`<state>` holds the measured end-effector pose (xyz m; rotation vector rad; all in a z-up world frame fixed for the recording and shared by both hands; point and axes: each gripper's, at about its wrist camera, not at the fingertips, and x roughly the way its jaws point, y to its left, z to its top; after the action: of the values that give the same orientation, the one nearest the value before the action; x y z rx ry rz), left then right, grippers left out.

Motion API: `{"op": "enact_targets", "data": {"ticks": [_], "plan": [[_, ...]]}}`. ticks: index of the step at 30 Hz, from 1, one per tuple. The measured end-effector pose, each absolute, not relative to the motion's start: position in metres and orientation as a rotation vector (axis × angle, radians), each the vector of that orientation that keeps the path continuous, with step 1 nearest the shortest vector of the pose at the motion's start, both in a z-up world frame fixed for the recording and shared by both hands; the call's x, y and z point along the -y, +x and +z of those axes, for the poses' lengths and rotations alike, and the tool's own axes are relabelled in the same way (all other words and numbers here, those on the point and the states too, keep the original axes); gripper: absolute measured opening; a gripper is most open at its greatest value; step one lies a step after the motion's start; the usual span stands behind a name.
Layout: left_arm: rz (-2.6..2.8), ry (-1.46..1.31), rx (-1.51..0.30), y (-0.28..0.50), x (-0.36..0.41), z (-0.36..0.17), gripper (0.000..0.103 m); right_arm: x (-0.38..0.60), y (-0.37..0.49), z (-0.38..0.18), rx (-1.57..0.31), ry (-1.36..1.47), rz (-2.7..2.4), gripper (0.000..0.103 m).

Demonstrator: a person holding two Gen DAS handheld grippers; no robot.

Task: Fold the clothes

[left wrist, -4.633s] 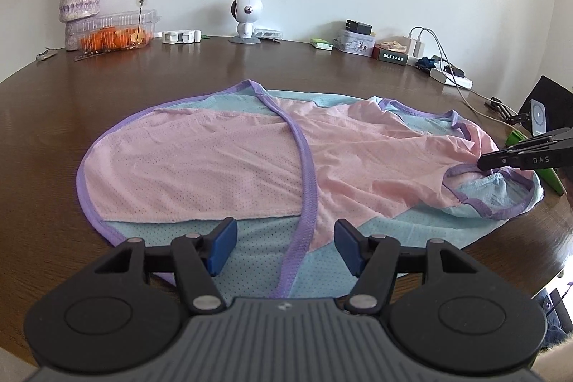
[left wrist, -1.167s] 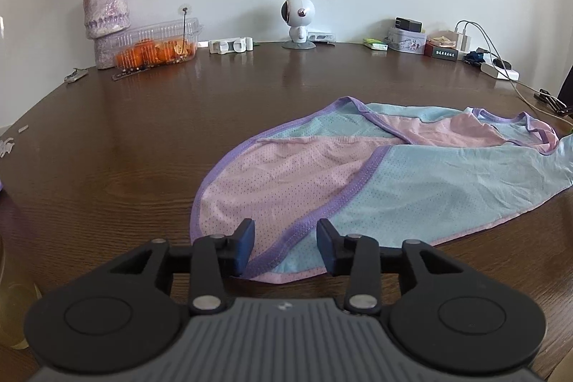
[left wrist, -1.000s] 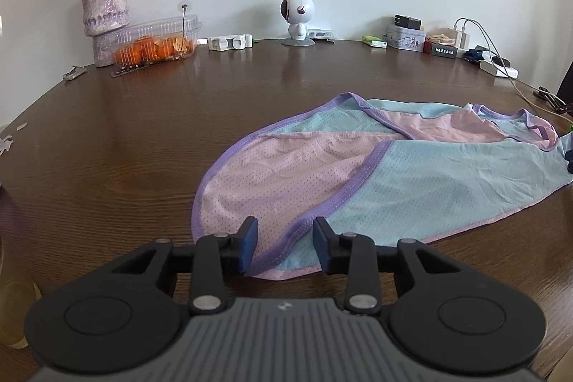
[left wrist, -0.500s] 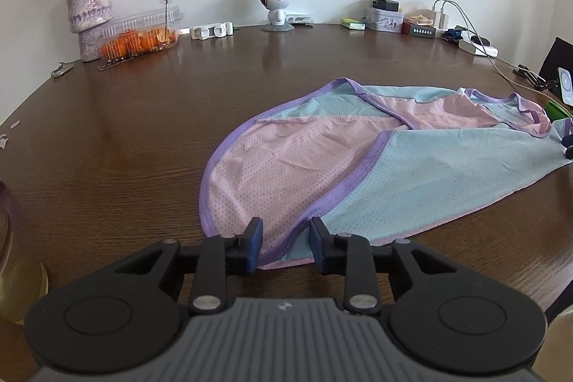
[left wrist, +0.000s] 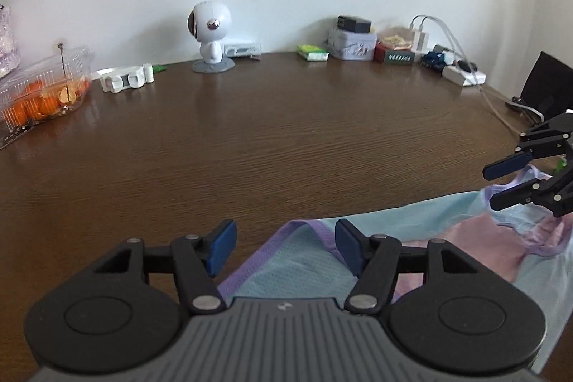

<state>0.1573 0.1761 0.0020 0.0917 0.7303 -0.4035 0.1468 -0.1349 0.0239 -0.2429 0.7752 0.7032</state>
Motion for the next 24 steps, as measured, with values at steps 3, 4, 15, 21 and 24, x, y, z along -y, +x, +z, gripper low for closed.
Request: {"op": "enact_targets", "data": {"ticks": [3,4,15,21,24], "plan": [[-0.466,0.048,-0.77,0.174,-0.181,-0.009,0.062,0.131,0.152,0.015,-0.811,-0.25,0.7,0.029],[-0.496,0.05,-0.782,0.176,-0.181,-0.012,0.059,0.13,0.152,0.012,-0.82,-0.259,0.706,0.023],[-0.558,0.106,-0.694,0.162,-0.181,-0.007,0.003,0.123,0.134,0.015,-0.738,-0.325,0.766,0.004],[-0.525,0.094,-0.601,0.12,-0.191,0.025,0.002,0.13,0.106,0.043,-0.617,-0.338,0.841,0.003],[-0.482,0.11,-0.574,0.081,-0.194,0.035,0.002,0.133,0.082,0.059,-0.557,-0.375,0.898,0.003]]}}
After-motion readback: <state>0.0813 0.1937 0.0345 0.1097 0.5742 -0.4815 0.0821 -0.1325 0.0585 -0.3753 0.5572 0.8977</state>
